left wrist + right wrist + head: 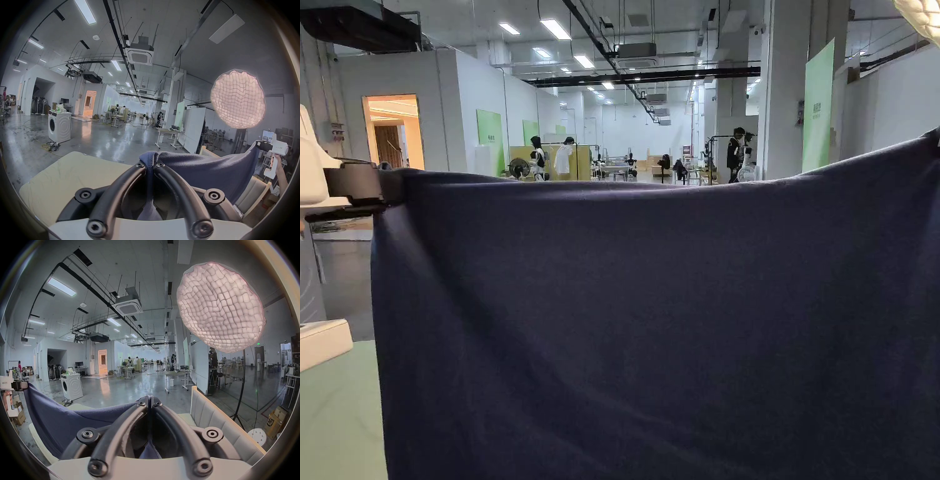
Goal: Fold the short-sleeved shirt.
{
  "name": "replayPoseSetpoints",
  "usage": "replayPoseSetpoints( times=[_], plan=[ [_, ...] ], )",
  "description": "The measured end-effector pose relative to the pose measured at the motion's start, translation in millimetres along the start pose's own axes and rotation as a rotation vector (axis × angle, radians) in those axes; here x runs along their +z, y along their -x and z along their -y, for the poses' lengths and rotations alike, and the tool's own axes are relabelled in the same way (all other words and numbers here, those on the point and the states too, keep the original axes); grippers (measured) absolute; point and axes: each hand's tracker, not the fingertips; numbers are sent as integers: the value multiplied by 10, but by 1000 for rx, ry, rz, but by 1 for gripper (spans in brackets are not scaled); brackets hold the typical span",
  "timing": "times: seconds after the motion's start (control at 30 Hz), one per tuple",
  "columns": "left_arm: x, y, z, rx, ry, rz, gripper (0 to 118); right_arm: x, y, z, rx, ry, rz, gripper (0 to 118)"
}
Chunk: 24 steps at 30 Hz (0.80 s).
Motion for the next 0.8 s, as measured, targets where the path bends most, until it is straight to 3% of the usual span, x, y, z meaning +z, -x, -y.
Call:
replayPoseSetpoints(
  times=[0.07, 0.2, 0.27, 0.3, 0.47, 0.63, 0.8],
  plan=[
    [31, -146, 70, -4, 5, -6, 7, -196, -50, 40, 3, 6, -47, 2],
    [-145, -88, 141, 7, -1, -23, 7, -362, -39, 155, 5, 18, -42, 2],
    [-243, -128, 194, -28, -34, -85, 7, -401, 52, 151, 98, -36, -24, 2],
    [-315, -96, 205, -31, -28, -95, 7, -449, 78, 185, 68, -10, -32, 2],
    [-626, -201, 278, -28, -6, -118, 7, -926, 79, 246, 96, 5, -19, 2],
    [-993, -313, 341, -214, -26, -215, 7, -1189, 178, 262, 114, -10, -1, 2],
    [-1363, -288, 332, -196, 0, -244, 7, -1539, 301, 232, 146, -9, 27, 2]
  ],
)
